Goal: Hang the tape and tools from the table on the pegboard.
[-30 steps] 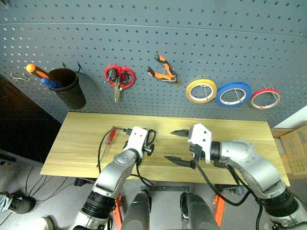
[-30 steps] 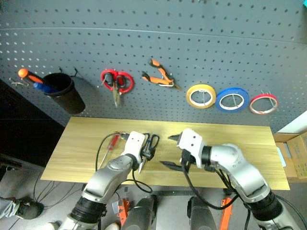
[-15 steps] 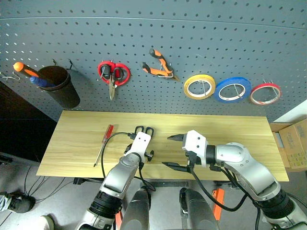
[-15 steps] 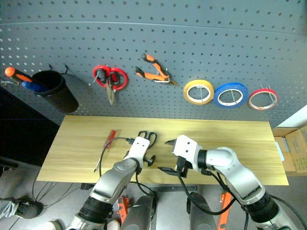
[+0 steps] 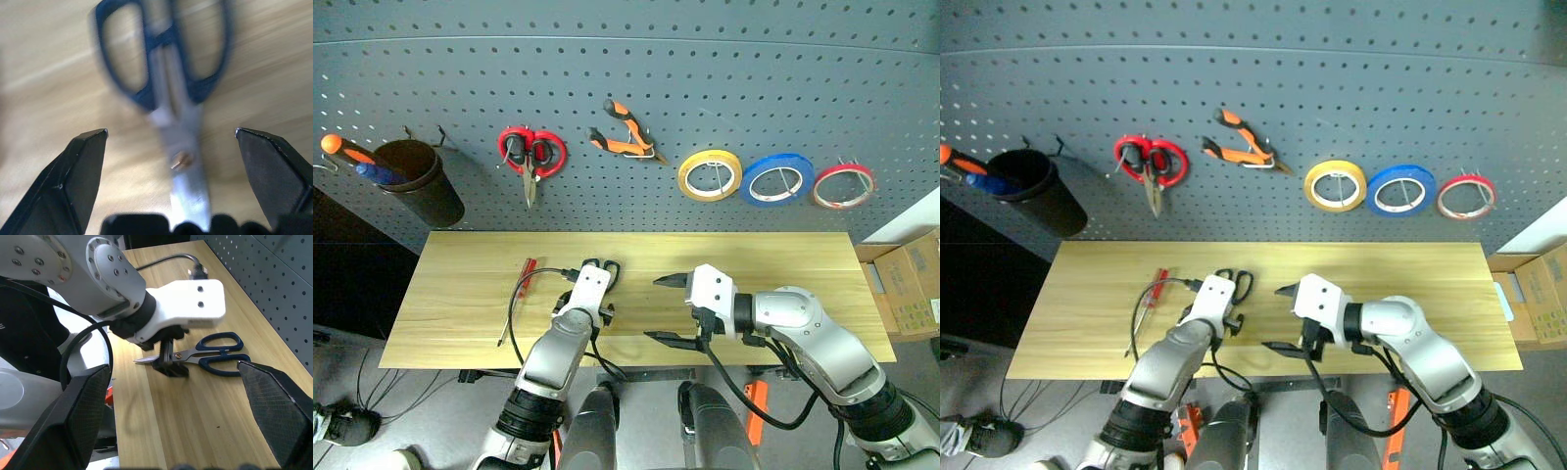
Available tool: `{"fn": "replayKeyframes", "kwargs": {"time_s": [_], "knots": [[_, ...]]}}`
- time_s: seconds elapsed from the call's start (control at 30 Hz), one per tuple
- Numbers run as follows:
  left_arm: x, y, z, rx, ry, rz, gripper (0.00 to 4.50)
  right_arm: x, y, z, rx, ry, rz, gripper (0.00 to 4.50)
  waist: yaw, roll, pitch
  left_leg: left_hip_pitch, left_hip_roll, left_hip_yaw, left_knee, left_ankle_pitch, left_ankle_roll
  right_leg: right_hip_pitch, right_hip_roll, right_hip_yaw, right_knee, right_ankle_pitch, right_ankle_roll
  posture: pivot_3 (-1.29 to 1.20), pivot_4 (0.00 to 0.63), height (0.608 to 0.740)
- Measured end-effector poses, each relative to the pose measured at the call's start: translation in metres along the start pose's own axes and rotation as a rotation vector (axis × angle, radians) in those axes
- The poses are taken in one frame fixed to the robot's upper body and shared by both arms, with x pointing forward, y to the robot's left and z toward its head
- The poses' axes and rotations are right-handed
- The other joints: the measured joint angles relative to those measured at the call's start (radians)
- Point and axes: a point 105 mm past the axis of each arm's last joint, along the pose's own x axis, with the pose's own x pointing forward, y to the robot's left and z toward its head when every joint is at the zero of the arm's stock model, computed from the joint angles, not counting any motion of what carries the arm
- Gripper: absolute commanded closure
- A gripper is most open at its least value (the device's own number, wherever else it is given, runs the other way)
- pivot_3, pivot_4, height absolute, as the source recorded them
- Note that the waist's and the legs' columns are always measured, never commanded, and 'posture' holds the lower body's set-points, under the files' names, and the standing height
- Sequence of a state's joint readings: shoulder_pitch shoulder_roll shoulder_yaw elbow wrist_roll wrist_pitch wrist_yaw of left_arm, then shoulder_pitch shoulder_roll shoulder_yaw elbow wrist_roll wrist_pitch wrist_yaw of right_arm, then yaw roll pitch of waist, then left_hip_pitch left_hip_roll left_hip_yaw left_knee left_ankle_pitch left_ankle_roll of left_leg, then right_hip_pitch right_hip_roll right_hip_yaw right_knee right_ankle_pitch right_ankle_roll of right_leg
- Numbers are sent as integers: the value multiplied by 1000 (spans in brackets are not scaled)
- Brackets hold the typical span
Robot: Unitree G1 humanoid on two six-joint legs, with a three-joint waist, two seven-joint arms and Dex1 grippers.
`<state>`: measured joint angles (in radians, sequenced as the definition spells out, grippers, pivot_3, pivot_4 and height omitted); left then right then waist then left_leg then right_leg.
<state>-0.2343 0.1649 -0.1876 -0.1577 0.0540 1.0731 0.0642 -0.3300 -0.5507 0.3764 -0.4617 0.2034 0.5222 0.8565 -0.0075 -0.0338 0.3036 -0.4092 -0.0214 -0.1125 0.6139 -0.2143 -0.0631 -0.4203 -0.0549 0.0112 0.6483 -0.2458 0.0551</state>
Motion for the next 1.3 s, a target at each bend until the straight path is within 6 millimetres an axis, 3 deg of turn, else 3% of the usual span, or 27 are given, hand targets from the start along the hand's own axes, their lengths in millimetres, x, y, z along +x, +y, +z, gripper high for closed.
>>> {"fn": "replayKeyframes", "kwargs": {"time_s": [0.3,0.4,0.73,1.2,1.3], "knots": [[-5,1,-10,-60,39,1,0,0,-2,-1,7,-5,7,18,4,0,1,0,0,0,0,0,0,0,0,0,0,0,0,51,344,740],[-3,-2,-8,-65,33,-49,543,0,-3,-2,12,-1,5,0,6,0,1,0,0,0,0,0,0,0,0,0,0,0,0,49,345,740],[5,-9,0,-75,12,-150,3914,-1,-7,-2,13,1,-10,0,7,0,1,0,0,0,0,0,0,0,0,0,0,0,0,45,337,740],[4,-7,-1,-78,4,-131,3988,-4,-13,-3,18,4,-29,0,6,0,1,0,0,0,0,0,0,0,0,0,0,0,0,57,319,740],[1,-6,-5,-143,-25,-103,3988,-5,-15,-3,17,2,-38,0,7,0,1,-1,0,0,0,0,0,-1,-1,0,-1,0,0,63,308,740]]}}
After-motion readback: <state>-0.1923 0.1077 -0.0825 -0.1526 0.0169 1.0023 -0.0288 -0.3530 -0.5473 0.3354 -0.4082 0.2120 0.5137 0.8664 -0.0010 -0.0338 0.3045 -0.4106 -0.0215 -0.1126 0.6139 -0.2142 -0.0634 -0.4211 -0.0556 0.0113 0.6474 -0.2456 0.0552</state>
